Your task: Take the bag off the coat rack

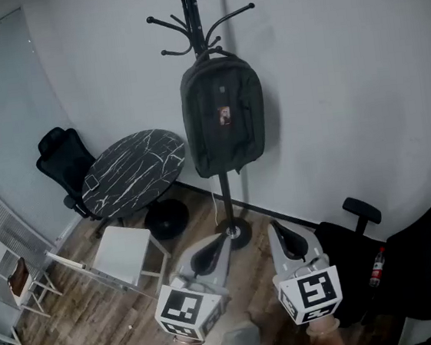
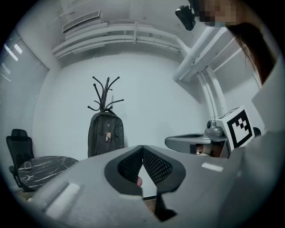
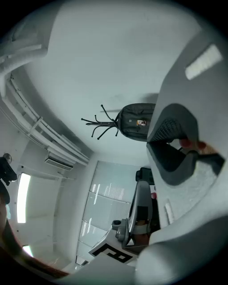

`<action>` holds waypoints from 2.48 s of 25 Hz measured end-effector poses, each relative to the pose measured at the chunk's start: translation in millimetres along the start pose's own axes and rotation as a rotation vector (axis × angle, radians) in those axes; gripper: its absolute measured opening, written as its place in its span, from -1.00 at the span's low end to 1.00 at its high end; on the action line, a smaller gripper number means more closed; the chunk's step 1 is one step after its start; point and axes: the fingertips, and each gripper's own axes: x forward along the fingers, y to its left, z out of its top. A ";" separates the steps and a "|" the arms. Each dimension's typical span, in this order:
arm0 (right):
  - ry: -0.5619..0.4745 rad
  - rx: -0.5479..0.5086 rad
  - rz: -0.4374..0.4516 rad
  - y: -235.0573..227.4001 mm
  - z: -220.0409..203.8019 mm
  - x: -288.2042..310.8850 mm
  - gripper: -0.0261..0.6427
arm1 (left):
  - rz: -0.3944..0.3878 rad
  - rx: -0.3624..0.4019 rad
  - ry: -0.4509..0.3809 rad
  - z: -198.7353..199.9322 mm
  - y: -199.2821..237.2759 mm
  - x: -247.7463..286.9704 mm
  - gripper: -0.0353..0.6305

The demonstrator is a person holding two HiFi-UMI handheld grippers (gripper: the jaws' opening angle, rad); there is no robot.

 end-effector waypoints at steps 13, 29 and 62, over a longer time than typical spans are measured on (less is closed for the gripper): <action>0.018 0.010 0.001 12.2 1.2 42.8 -0.91 | 0.002 -0.042 -0.030 -0.6 57.4 7.8 -0.87; 0.017 0.016 -0.003 12.9 -0.8 124.4 -0.91 | -0.030 -0.051 -0.034 -9.0 130.3 47.9 -0.87; 0.037 0.005 -0.117 -79.1 -25.9 214.6 -0.81 | -0.044 -0.063 -0.001 -27.9 186.3 154.5 -0.86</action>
